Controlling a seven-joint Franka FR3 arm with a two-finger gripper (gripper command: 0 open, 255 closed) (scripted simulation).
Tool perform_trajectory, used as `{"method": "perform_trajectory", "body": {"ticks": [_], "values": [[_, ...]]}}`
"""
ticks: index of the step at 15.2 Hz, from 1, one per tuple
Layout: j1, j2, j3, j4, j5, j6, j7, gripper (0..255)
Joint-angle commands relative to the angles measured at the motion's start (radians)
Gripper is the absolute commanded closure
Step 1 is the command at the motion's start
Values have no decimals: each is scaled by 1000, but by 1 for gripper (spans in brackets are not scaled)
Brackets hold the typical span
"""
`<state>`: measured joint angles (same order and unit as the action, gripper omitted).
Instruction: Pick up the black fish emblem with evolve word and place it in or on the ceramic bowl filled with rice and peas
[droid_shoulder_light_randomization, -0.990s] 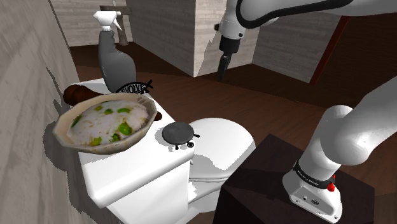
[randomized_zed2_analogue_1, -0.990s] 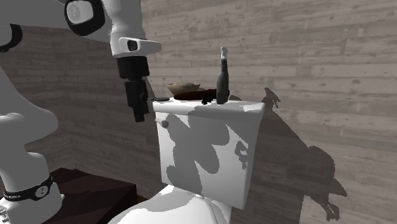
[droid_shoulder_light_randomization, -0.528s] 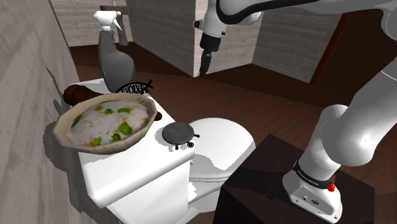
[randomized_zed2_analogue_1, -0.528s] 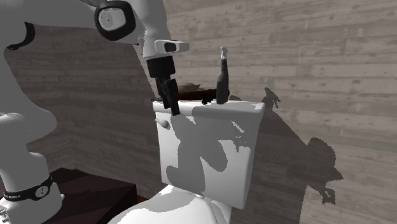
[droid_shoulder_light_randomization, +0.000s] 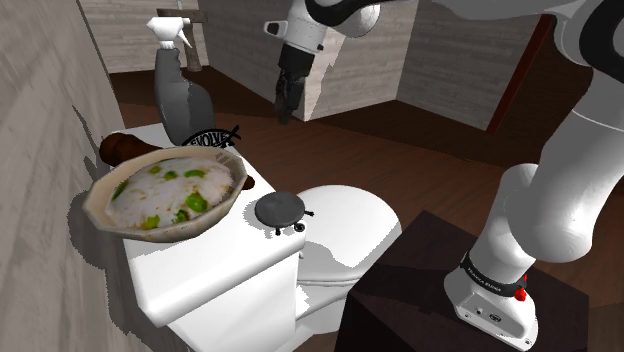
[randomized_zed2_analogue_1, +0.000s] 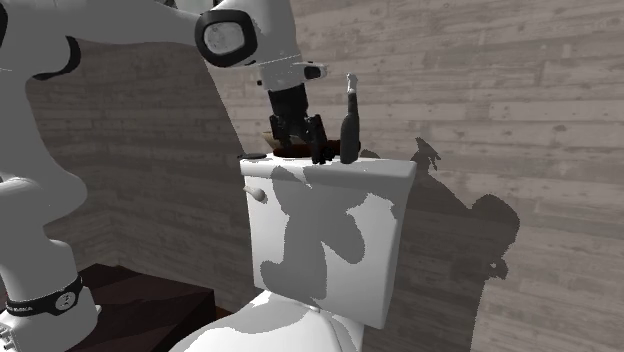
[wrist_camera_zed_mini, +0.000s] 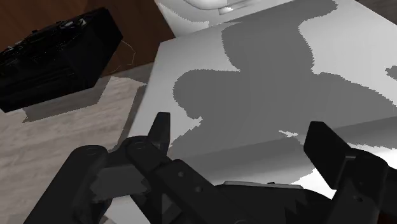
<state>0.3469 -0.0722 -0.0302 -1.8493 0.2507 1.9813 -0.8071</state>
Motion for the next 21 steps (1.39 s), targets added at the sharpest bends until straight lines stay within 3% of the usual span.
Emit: {"method": "perform_trajectory", "body": {"ticks": [1, 8, 16, 21], "values": [[18, 41, 12, 59, 32, -8, -60, 0], [63, 151, 62, 237, 129, -50, -253, 0], [80, 180, 76, 183, 134, 38, -260, 0], [80, 180, 76, 183, 134, 38, -260, 0]]}}
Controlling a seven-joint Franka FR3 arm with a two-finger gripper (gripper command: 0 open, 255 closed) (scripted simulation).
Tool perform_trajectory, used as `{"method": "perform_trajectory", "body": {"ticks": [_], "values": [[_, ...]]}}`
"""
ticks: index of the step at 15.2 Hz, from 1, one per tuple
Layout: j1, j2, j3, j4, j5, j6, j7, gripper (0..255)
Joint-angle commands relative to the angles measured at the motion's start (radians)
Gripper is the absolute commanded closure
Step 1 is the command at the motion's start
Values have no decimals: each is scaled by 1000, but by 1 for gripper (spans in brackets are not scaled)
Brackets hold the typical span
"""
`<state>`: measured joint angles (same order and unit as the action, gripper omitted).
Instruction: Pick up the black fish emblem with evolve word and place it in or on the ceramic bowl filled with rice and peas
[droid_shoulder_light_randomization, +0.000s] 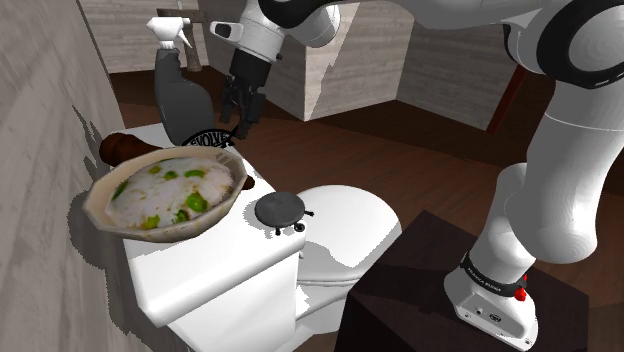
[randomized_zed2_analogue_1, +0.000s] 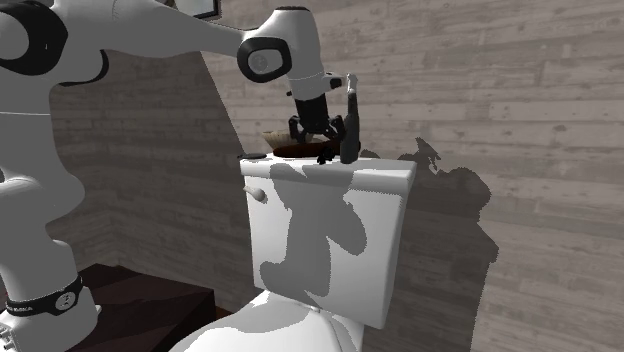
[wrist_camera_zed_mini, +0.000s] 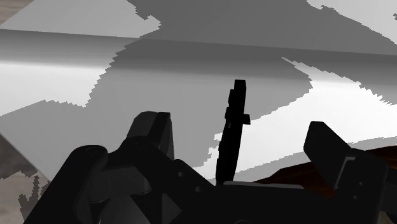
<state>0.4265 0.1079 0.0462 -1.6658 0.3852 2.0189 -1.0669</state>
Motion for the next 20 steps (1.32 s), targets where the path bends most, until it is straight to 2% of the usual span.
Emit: {"method": "perform_trajectory", "body": {"ticks": [1, 3, 4, 13, 20], "values": [[0, 0, 0, 0, 0, 0, 0, 0], [0, 0, 0, 0, 0, 0, 0, 0], [0, 0, 0, 0, 0, 0, 0, 255], [0, 0, 0, 0, 0, 0, 0, 255], [-2, 6, -2, 99, -14, -88, 33, 255]]}}
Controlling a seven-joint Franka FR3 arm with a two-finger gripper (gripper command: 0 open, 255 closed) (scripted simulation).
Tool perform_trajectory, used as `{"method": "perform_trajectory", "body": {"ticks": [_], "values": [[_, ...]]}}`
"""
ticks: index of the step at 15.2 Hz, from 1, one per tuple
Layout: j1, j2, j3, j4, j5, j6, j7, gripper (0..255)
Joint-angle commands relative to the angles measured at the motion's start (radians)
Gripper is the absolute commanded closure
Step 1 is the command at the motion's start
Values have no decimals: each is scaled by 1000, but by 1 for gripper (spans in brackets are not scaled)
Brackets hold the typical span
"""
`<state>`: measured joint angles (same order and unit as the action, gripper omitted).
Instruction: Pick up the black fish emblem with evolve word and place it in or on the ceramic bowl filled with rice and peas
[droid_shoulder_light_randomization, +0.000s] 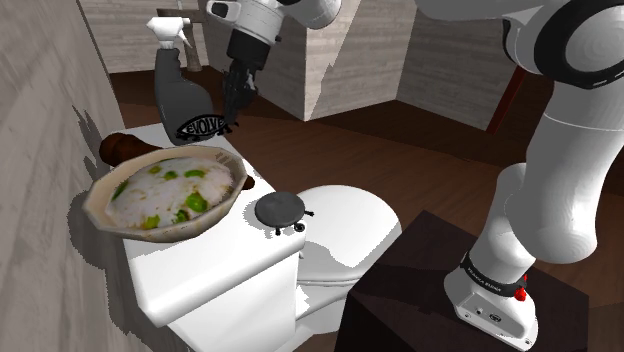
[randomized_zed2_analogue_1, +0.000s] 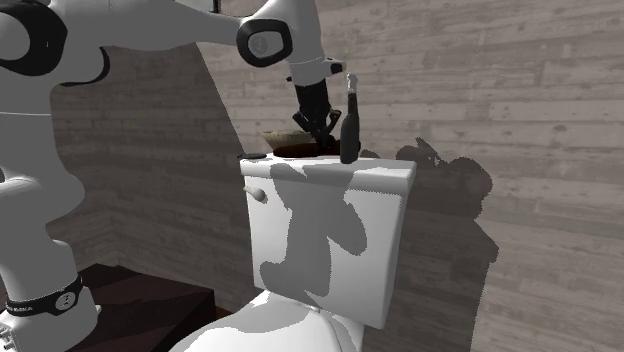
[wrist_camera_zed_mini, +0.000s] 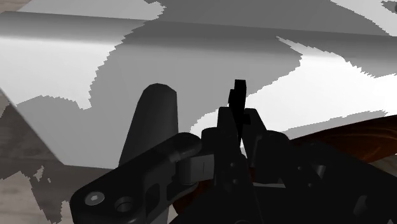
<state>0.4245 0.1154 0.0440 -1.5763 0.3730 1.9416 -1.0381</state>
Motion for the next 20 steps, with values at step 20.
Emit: {"method": "perform_trajectory", "body": {"ticks": [20], "values": [[-8, 101, -4, 419, -26, -303, 103, 255]]}}
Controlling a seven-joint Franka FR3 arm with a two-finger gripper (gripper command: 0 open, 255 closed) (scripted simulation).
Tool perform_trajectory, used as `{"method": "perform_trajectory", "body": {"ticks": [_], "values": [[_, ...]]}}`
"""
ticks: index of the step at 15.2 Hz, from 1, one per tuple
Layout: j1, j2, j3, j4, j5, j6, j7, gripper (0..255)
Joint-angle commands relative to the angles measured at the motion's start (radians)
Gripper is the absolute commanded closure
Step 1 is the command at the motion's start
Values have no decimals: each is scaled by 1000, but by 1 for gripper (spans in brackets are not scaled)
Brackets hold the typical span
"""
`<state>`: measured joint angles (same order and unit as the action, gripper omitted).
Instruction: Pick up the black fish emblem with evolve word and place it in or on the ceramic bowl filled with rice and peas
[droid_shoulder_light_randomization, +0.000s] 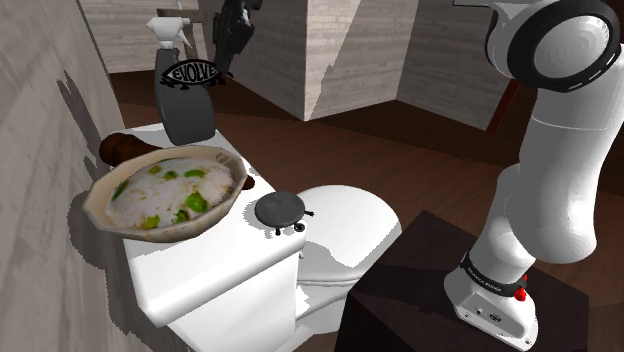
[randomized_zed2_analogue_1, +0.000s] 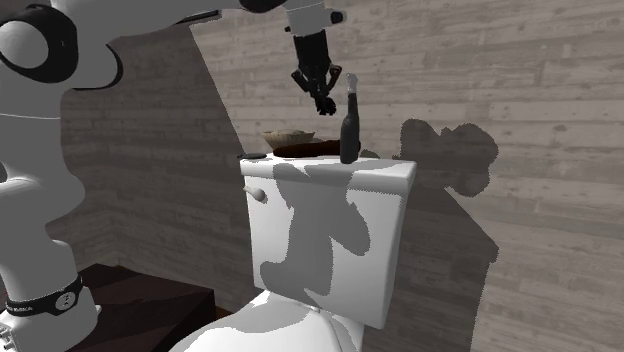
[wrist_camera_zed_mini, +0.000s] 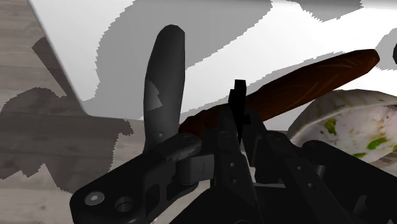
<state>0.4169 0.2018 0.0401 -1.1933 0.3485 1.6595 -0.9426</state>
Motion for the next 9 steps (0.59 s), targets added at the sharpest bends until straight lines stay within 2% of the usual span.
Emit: {"method": "perform_trajectory", "body": {"ticks": [1, 6, 9], "values": [[-1, 25, 0, 65, -2, -38, 13, 255], [-3, 84, 2, 217, -4, -126, 42, 255], [43, 5, 19, 106, -23, -76, 89, 255]]}}
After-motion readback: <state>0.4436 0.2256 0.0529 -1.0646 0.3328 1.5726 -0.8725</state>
